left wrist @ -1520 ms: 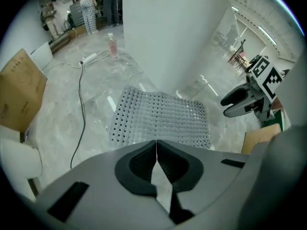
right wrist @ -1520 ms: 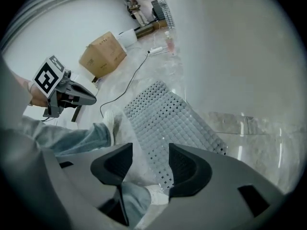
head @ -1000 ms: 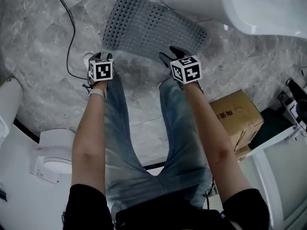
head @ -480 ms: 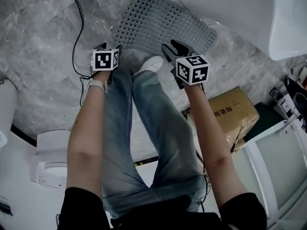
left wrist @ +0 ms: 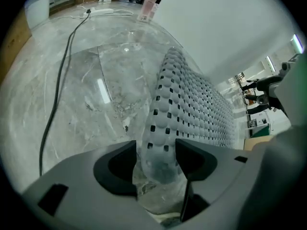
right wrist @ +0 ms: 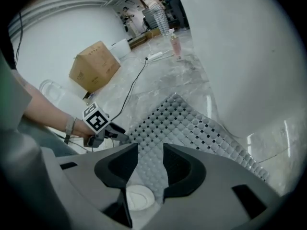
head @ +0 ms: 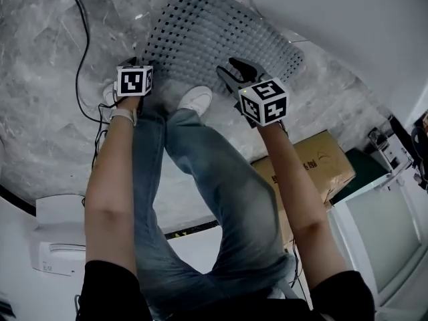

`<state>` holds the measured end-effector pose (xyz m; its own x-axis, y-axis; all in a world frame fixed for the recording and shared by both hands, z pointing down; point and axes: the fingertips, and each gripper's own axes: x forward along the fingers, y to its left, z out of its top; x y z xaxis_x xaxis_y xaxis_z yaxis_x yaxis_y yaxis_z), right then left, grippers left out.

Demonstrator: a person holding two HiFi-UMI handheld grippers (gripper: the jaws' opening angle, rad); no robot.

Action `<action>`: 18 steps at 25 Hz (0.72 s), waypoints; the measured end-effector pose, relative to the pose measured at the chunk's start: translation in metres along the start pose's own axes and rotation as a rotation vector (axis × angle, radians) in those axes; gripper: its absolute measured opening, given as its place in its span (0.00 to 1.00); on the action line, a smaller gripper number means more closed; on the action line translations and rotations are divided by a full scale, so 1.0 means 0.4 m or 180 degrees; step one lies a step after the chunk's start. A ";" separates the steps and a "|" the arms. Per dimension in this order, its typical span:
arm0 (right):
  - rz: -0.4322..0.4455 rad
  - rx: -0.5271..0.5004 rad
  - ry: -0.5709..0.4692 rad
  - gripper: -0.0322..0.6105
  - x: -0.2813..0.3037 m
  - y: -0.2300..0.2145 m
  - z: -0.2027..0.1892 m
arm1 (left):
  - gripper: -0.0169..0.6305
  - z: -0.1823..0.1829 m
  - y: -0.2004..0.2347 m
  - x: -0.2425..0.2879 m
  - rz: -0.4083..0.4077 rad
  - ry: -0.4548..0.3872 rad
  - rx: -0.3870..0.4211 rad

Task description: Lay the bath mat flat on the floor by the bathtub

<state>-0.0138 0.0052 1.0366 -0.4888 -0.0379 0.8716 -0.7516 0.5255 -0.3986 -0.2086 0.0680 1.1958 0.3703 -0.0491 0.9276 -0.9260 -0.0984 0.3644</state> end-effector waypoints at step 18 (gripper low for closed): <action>0.0032 0.0579 -0.0187 0.36 0.014 0.011 -0.012 | 0.18 -0.013 -0.211 -0.058 -0.0228 -0.0341 0.1016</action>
<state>-0.0177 0.0114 1.0412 -0.5177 -0.0857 0.8512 -0.8116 0.3639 -0.4570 -0.1393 0.0827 1.1439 0.4548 -0.1332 0.8806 -0.8340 -0.4106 0.3686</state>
